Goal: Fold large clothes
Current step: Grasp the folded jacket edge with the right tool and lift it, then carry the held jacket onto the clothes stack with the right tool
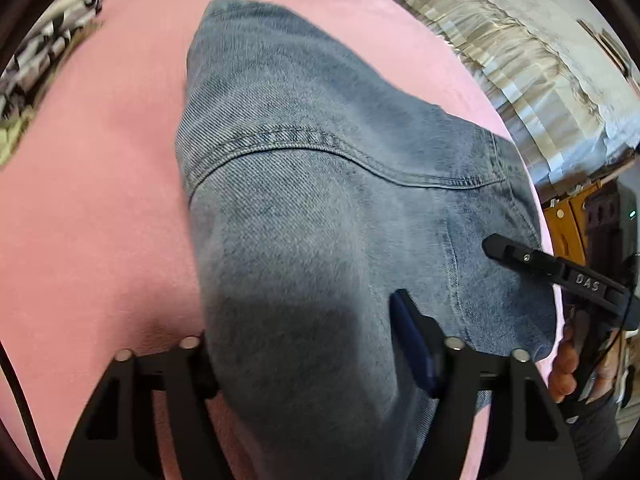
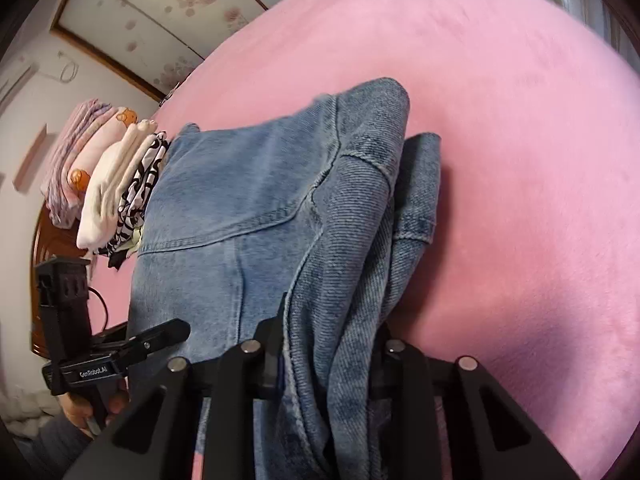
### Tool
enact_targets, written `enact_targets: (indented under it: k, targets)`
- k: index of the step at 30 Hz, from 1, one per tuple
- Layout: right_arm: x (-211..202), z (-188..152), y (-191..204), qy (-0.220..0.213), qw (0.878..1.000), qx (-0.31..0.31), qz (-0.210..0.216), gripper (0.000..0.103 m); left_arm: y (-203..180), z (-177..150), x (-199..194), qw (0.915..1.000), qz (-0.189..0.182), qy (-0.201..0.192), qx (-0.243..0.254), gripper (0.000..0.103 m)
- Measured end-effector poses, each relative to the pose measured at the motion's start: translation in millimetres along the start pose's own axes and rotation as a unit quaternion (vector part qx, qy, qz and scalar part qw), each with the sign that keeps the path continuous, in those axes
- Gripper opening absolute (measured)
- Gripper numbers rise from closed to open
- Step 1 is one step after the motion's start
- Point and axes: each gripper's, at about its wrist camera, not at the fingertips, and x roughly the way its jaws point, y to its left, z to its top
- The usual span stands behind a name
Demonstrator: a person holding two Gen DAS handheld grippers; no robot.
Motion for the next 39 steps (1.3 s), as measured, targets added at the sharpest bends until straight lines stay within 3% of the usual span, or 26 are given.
enact_targets:
  k: [4,8,13,27,35,39]
  targets:
    - [-16,-4,31,-0.020,0.999,-0.031,-0.020,0.021,-10,-4,-23,0.9998,0.008,-0.017,0.010,0.052]
    - [-29,-15,63,-0.022,0.998,-0.057,-0.033,0.020,-17,-16,-52,0.9989,0.026,-0.029,0.024,0.048]
    - [-37,-44,100,-0.006,0.997,-0.067,-0.029,0.019,-2,-39,-99,0.9992,0.031,-0.025,0.008,0.048]
    - [-41,-123,263,0.021,0.989,-0.142,0.024,0.019,109,-135,-273,0.9956,0.073,-0.038,-0.045,0.048]
    - [-33,-131,358,0.027,0.981,-0.184,0.061,0.019,173,-141,-353,0.9902,0.096,-0.059,-0.082,0.048]
    - [-28,-114,401,0.020,0.977,-0.200,0.076,0.019,190,-118,-382,0.9870,0.113,-0.078,-0.084,0.048]
